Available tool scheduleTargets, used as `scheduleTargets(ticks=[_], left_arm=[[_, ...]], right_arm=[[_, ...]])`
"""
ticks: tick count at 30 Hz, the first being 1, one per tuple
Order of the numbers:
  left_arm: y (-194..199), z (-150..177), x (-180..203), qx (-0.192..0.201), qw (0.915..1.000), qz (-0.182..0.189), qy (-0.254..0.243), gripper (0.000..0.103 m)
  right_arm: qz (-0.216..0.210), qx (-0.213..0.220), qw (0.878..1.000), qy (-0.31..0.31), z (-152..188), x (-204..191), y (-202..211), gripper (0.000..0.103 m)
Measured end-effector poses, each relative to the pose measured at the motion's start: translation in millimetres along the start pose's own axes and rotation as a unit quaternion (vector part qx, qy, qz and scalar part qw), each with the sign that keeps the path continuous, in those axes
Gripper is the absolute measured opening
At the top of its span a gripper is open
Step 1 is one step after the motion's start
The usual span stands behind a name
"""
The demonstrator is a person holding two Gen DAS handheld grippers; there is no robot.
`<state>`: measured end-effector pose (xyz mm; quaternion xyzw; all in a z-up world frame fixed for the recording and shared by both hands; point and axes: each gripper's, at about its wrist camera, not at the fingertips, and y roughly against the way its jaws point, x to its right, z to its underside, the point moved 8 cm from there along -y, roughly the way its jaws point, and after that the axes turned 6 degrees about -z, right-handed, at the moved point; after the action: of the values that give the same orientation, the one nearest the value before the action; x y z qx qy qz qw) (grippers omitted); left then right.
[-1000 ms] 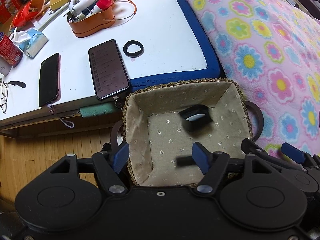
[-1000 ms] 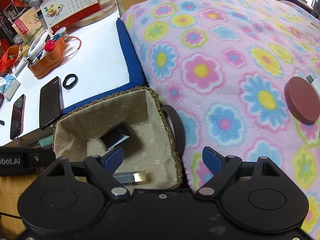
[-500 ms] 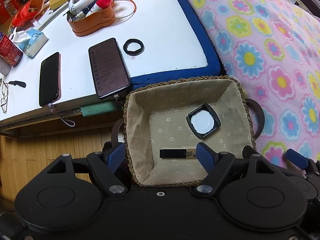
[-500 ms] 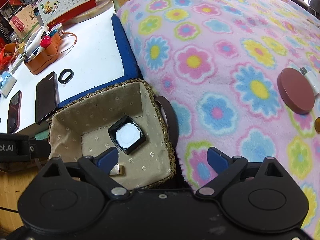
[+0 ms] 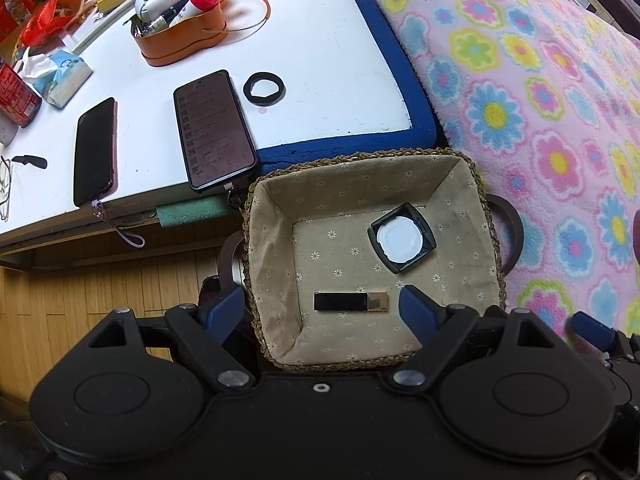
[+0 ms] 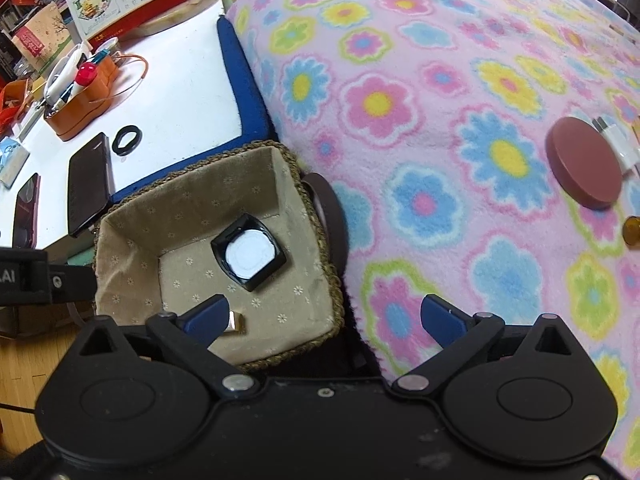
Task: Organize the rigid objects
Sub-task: 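Move both tools back over the blanket toward the remaining items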
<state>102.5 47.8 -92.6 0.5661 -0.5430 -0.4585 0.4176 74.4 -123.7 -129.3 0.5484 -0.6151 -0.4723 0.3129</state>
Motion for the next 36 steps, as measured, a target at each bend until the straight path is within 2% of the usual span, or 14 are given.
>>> scheduleTargets(ticks=[9,11,18,22,29,31,34,36], left_arm=[[6.2,0.6,3.6,0.009,0.9999,0.001,-0.009,0.083],[7.9,0.3,4.2,0.012,0.9999,-0.001,-0.012,0.091],[17.5,0.3,12.2,0.036,0.9985,-0.011,-0.039,0.092],[25.3,1.2,24.1,0.053,0.9963,-0.009,-0.068,0.092],[41.9,3.5,52.4,0.091,0.9869,-0.038,-0.128,0.092],[45.6,6.2,63.3,0.087,0.9869,-0.027,-0.134,0.092],[49.7,13.6,88.0,0.07,0.9869,0.011,-0.145,0.092],[53.3,20.2,108.2,0.072,0.9831,0.018,-0.167,0.092]], right_arm=[[0.035,0.029,0.999,0.01,4.7,16.2,20.1,0.103],[0.035,0.036,0.999,0.007,6.0,20.3,25.7,0.103],[0.053,0.077,0.995,-0.02,13.0,49.8,54.0,0.102],[0.079,0.103,0.99,-0.05,21.1,84.1,74.9,0.102],[0.128,0.136,0.974,-0.129,36.7,168.0,102.2,0.102],[0.138,0.141,0.967,-0.161,42.7,195.1,107.7,0.102],[0.148,0.149,0.958,-0.195,51.6,229.7,116.4,0.102],[0.157,0.155,0.954,-0.203,55.1,247.4,123.2,0.102]])
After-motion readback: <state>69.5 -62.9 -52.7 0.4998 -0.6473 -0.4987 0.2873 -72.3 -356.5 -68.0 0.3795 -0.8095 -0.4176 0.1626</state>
